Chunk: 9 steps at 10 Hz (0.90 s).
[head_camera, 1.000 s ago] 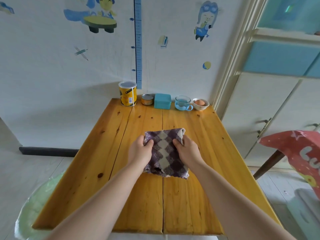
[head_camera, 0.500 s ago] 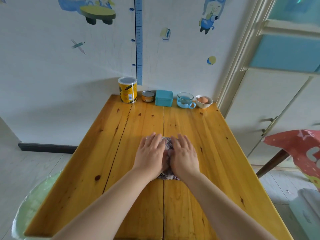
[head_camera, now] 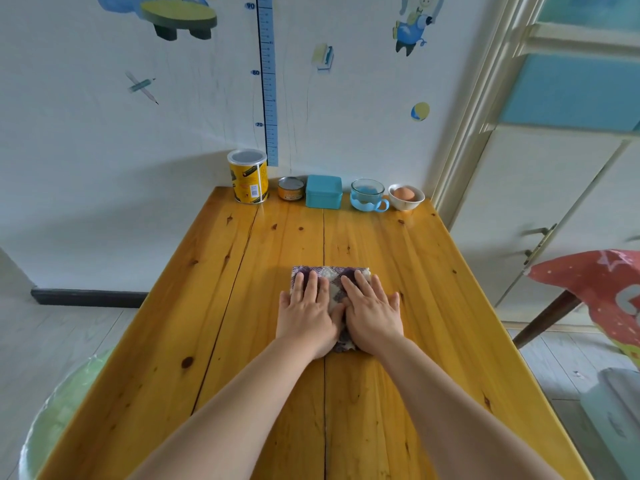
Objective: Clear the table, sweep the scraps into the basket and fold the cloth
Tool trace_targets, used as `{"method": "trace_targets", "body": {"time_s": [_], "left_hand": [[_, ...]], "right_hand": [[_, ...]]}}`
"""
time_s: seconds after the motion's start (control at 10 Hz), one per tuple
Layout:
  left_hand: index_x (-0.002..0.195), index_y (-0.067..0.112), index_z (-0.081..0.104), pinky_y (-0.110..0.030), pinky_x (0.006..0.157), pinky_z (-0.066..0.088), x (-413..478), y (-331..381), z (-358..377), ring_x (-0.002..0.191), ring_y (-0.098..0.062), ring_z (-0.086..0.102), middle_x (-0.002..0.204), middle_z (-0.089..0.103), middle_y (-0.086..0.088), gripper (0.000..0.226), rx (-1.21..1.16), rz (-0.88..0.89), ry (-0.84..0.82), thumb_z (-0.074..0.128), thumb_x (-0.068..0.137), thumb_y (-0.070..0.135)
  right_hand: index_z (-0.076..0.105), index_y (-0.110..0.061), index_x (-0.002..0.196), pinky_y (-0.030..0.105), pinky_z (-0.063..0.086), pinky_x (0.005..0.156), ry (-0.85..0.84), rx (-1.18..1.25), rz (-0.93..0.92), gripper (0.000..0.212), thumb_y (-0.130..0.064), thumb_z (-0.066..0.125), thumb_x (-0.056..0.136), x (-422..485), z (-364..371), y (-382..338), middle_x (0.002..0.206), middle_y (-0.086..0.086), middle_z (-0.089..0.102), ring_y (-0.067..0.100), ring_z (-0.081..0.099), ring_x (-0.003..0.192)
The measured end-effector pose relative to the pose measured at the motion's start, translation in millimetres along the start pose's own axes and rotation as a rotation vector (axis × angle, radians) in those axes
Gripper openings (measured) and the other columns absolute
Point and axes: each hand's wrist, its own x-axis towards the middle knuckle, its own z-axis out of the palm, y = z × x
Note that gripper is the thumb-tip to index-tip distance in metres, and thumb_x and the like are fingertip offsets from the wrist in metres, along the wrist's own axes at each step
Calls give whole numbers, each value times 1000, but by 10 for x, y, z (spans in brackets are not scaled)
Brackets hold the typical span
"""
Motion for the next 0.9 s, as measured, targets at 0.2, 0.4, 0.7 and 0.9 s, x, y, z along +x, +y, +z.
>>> {"method": "trace_targets", "body": {"time_s": [0.2, 0.4, 0.7, 0.9], "left_hand": [[149, 20, 1, -42, 117, 2, -14, -46, 24, 145, -23, -11, 158, -8, -4, 62, -67, 32, 52, 14, 96, 50], [148, 21, 7, -37, 118, 9, -192, -405, -42, 146, -21, 5, 158, 8, -5, 58, -183, -6, 263, 13, 97, 46], [149, 24, 4, -42, 117, 1, -412, -659, -15, 146, -23, -6, 158, -5, -6, 59, 33, -146, 69, 11, 96, 48], [149, 24, 7, -41, 118, 3, -436, -691, -8, 146, -22, -4, 159, -1, -4, 59, 40, -128, 113, 15, 96, 49]], "right_hand": [[10, -32, 148, 51, -4, 115, -17, 8, 6, 49, -34, 18, 100, -11, 13, 6, 159, -6, -1, 21, -8, 146], [21, -26, 147, 45, 3, 119, 169, 219, 72, 48, -37, 23, 100, -172, -50, 217, 157, -4, 15, 16, 2, 146], [24, -21, 147, 37, 2, 120, 121, 74, 120, 46, -27, 21, 101, -427, -38, 458, 157, -2, 15, 17, 3, 146], [33, -18, 143, 37, 10, 118, 119, 110, 135, 44, -25, 26, 100, -380, -86, 445, 154, 1, 24, 18, 11, 145]]}}
